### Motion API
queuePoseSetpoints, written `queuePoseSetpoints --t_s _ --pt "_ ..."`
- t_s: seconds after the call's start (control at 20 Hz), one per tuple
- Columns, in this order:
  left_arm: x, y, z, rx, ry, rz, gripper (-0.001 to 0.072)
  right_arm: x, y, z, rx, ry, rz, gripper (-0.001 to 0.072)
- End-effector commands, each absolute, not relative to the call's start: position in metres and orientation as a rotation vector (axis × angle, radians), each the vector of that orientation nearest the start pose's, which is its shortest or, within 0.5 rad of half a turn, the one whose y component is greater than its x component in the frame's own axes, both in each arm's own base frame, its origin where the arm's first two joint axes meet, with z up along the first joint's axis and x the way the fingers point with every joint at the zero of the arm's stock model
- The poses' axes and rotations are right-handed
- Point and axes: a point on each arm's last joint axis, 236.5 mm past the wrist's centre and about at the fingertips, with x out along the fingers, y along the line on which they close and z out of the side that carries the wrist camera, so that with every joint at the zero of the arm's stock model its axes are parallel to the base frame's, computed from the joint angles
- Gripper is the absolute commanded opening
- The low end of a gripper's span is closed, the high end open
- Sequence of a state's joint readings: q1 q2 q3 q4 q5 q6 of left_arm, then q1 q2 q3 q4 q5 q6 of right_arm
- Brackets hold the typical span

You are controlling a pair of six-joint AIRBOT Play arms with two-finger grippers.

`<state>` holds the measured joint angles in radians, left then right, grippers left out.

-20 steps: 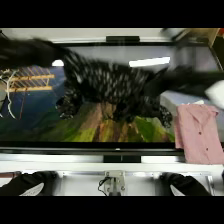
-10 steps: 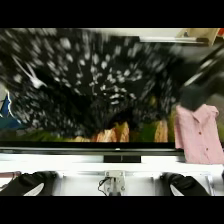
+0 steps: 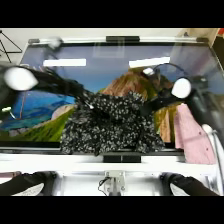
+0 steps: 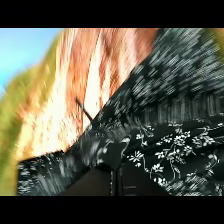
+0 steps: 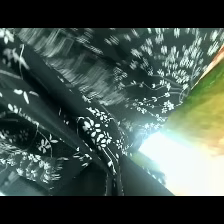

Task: Fold the shirts.

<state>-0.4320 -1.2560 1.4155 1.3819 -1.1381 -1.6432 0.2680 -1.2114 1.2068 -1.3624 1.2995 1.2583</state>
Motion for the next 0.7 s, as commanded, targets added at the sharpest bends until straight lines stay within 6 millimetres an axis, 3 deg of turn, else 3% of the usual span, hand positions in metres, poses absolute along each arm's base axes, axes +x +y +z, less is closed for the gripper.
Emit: queuePoseSetpoints --t_s 0.0,0.1,0.15,0.2,0.25,0.35,0.45,0.55,0.65 --pt "0.396 -0.254 0.024 -0.162 1.184 -0.474 0.0053 0.362 0.154 -0.014 0.042 1.328 0.578 0.0063" --pt "0.404 -0.266 0.003 -0.221 1.206 -0.474 0.0052 0.375 0.146 -0.022 0.159 1.332 0.542 0.0065" --pt "0.409 -0.269 0.001 -0.236 1.193 -0.472 0.0053 0.385 0.136 -0.023 0.176 1.309 0.501 0.0109" --pt "0.415 -0.269 0.004 -0.24 1.163 -0.471 0.0053 0.394 0.126 -0.017 0.188 1.281 0.465 0.0378" --pt "0.42 -0.27 0.01 -0.233 1.133 -0.48 0.0053 0.401 0.119 -0.007 0.187 1.253 0.452 0.0596" --pt "0.432 -0.27 0.027 -0.199 1.078 -0.512 0.0053 0.415 0.102 0.025 0.109 1.171 0.404 0.0605" --pt "0.444 -0.273 0.049 -0.201 1.017 -0.525 0.0052 0.419 0.109 0.067 0.044 1.082 0.381 0.0606" --pt "0.456 -0.277 0.07 -0.163 0.94 -0.558 0.0053 0.402 0.153 0.094 0.016 1.035 0.443 0.0606" --pt "0.464 -0.278 0.082 -0.168 0.901 -0.558 0.0053 0.376 0.207 0.094 -0.027 1.051 0.521 0.0608"
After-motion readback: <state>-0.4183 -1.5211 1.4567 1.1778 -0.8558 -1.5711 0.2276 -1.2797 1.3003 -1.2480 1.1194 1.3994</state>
